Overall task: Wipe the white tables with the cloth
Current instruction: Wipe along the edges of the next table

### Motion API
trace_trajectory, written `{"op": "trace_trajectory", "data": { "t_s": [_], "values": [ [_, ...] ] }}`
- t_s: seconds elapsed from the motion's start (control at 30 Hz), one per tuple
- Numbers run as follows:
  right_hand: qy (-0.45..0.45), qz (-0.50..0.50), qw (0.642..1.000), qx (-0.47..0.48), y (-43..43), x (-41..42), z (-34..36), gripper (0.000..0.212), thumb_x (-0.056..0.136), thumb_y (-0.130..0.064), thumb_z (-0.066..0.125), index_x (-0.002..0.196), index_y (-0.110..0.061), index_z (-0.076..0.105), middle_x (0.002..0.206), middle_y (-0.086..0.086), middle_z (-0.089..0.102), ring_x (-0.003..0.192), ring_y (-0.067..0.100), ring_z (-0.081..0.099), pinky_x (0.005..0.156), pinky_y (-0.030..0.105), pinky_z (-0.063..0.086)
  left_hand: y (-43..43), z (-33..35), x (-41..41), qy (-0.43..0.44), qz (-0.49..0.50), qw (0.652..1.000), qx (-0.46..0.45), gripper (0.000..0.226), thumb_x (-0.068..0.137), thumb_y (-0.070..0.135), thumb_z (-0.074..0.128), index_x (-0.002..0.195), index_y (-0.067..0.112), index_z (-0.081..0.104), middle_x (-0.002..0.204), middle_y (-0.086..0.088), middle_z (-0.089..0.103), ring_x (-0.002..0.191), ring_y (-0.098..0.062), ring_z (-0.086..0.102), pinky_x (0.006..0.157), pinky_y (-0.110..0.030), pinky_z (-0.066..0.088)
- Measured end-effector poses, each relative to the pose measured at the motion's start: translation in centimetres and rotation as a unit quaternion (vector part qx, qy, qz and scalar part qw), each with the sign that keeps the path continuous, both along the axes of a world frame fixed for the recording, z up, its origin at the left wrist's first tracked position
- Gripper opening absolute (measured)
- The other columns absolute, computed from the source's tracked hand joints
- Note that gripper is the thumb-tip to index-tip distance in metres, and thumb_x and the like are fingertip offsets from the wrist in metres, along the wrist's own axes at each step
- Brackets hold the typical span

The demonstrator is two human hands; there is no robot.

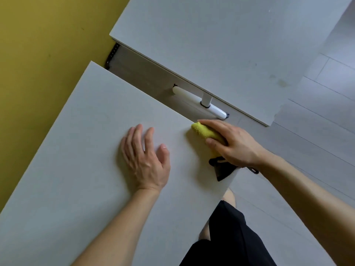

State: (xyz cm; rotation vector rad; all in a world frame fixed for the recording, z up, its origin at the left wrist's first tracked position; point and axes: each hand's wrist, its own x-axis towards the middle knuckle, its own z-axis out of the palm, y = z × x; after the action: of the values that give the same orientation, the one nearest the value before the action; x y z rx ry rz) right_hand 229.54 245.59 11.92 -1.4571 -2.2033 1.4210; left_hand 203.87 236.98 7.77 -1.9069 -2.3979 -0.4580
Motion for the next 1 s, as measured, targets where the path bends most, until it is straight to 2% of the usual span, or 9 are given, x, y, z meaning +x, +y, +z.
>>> {"op": "trace_trajectory", "data": {
  "t_s": [0.1,0.23,0.33,0.43,0.57,0.67,0.77,0.87,1.0],
  "values": [
    [0.017,0.016,0.999,0.046,5.0,-7.8,-1.4,0.056,0.109,-0.037,0.059,0.163,-0.028,0.045,0.163,-0.006,0.052,0.144,0.021,0.052,0.111,0.034,0.043,0.0,-0.3,-0.1,0.010,-0.012,1.000,0.009,0.048,0.099,0.030,0.061,0.141,0.006,0.065,0.155,-0.020,0.055,0.148,-0.043,0.048,0.119,-0.063,0.036],
    [0.010,0.045,0.998,0.044,11.9,-18.4,-1.6,0.056,0.110,-0.037,0.055,0.164,-0.027,0.044,0.164,0.001,0.051,0.146,0.025,0.051,0.109,0.031,0.039,0.0,-0.4,-0.2,0.037,0.006,0.999,0.014,0.053,0.102,0.041,0.052,0.135,0.001,0.063,0.151,-0.024,0.056,0.143,-0.043,0.049,0.118,-0.064,0.037],
    [0.034,0.011,0.998,0.057,10.0,-16.0,-1.7,0.055,0.107,-0.039,0.057,0.161,-0.029,0.049,0.159,-0.002,0.057,0.141,0.024,0.056,0.107,0.031,0.042,0.1,-0.4,-0.2,0.035,-0.002,0.999,0.015,0.050,0.101,0.039,0.052,0.135,0.004,0.064,0.153,-0.022,0.055,0.144,-0.043,0.049,0.118,-0.063,0.037],
    [0.040,-0.025,0.998,0.041,3.4,-6.3,-1.8,0.057,0.101,-0.043,0.056,0.157,-0.033,0.054,0.153,-0.011,0.061,0.133,0.017,0.060,0.101,0.030,0.046,-0.1,-0.5,-0.4,0.033,-0.013,0.999,0.017,0.048,0.102,0.034,0.055,0.140,0.007,0.066,0.155,-0.020,0.055,0.148,-0.043,0.048,0.119,-0.064,0.036],
    [0.026,-0.067,0.996,-0.059,-2.3,3.8,0.3,0.055,0.097,-0.047,0.058,0.151,-0.046,0.058,0.143,-0.025,0.064,0.126,0.006,0.060,0.102,0.033,0.050,0.0,-0.7,-0.2,0.030,-0.010,0.999,0.020,0.048,0.104,0.034,0.053,0.141,0.007,0.066,0.154,-0.021,0.055,0.149,-0.043,0.048,0.121,-0.064,0.034],
    [0.015,-0.059,0.998,-0.035,-0.6,1.0,-0.1,0.058,0.094,-0.047,0.056,0.152,-0.042,0.058,0.146,-0.018,0.066,0.129,0.016,0.062,0.103,0.039,0.051,-0.2,-0.8,-0.4,0.037,-0.014,0.999,0.020,0.047,0.103,0.032,0.056,0.142,0.006,0.065,0.155,-0.022,0.055,0.149,-0.044,0.047,0.121,-0.064,0.034],
    [0.021,-0.009,0.999,0.032,5.2,-8.0,-2.1,0.058,0.101,-0.041,0.057,0.159,-0.033,0.053,0.154,-0.004,0.062,0.137,0.025,0.059,0.107,0.037,0.047,-0.2,-0.9,-0.6,0.047,-0.022,0.998,0.018,0.046,0.103,0.030,0.056,0.140,0.005,0.065,0.155,-0.022,0.055,0.148,-0.044,0.048,0.120,-0.064,0.035],
    [0.010,0.008,0.999,0.030,10.6,-16.5,-2.2,0.056,0.107,-0.036,0.058,0.162,-0.031,0.050,0.158,0.000,0.059,0.142,0.027,0.056,0.108,0.033,0.042,-0.2,-0.8,-0.5,0.041,-0.008,0.999,0.026,0.046,0.102,0.036,0.052,0.130,0.001,0.064,0.152,-0.024,0.055,0.144,-0.044,0.049,0.120,-0.063,0.036],
    [0.041,-0.010,0.999,0.025,9.5,-15.0,-1.7,0.055,0.102,-0.041,0.057,0.155,-0.031,0.058,0.152,-0.003,0.064,0.137,0.026,0.060,0.108,0.034,0.047,-0.2,-0.8,-0.5,0.037,-0.008,0.999,0.031,0.049,0.102,0.038,0.052,0.134,0.003,0.065,0.153,-0.021,0.056,0.144,-0.044,0.050,0.120,-0.062,0.036]
  ]
}}
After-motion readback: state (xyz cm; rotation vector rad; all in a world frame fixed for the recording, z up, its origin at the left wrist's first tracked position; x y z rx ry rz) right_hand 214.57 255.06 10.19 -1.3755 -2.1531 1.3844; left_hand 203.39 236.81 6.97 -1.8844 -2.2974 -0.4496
